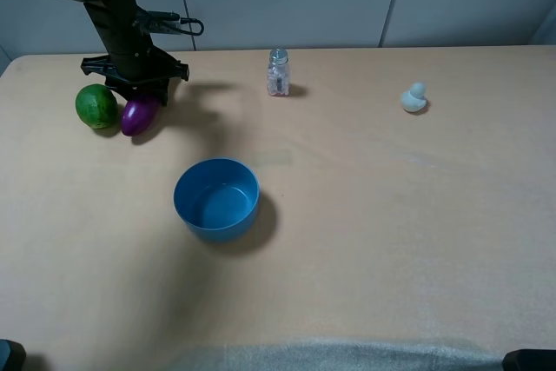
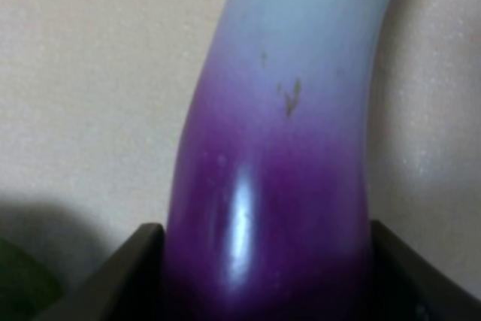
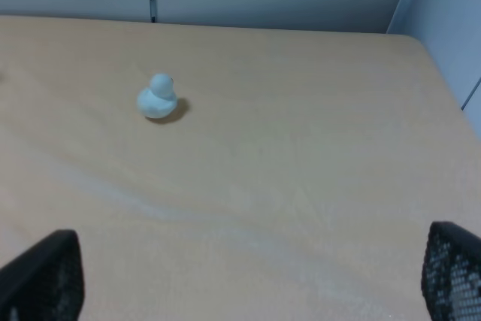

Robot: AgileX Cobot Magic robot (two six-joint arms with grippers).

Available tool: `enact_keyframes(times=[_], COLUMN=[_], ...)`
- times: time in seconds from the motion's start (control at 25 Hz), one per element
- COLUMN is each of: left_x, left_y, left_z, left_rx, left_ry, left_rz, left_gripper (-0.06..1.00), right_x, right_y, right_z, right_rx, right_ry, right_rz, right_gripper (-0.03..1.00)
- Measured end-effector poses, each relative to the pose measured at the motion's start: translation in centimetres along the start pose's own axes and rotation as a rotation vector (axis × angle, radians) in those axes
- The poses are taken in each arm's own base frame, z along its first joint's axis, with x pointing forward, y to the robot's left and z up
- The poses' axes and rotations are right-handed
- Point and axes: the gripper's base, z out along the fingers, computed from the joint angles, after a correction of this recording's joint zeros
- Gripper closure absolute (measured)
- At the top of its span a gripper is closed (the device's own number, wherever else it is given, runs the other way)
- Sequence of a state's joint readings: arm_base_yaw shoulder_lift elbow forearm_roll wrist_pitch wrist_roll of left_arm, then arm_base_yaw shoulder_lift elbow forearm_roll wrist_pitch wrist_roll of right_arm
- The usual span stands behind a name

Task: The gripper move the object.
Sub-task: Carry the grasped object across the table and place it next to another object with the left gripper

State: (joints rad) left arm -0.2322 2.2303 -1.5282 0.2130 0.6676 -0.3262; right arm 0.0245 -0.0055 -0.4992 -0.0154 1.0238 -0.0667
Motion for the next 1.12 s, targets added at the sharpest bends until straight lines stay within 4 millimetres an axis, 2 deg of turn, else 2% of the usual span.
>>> enact_keyframes(times=[0.28, 0.8, 1.12], left_x=[0.0, 0.0, -1.2], left_y=[0.0, 0.0, 0.0], left_z=[0.0, -0.1, -1.5], left_rx=[0.0, -0.001, -0.008], left_ry=[0.0, 0.002, -0.003], left_rz=[0.0, 0.0, -0.01], left_gripper=[0.27, 0.26, 0.26], right_x=[0.0, 0.0, 0.0], right_y=[0.0, 0.0, 0.0], right_z=[0.0, 0.0, 0.0], right_rx=[0.0, 0.0, 0.0], right_ry=[0.0, 0.0, 0.0], right_rz=[0.0, 0.0, 0.0], right_gripper=[0.29, 0.29, 0.29])
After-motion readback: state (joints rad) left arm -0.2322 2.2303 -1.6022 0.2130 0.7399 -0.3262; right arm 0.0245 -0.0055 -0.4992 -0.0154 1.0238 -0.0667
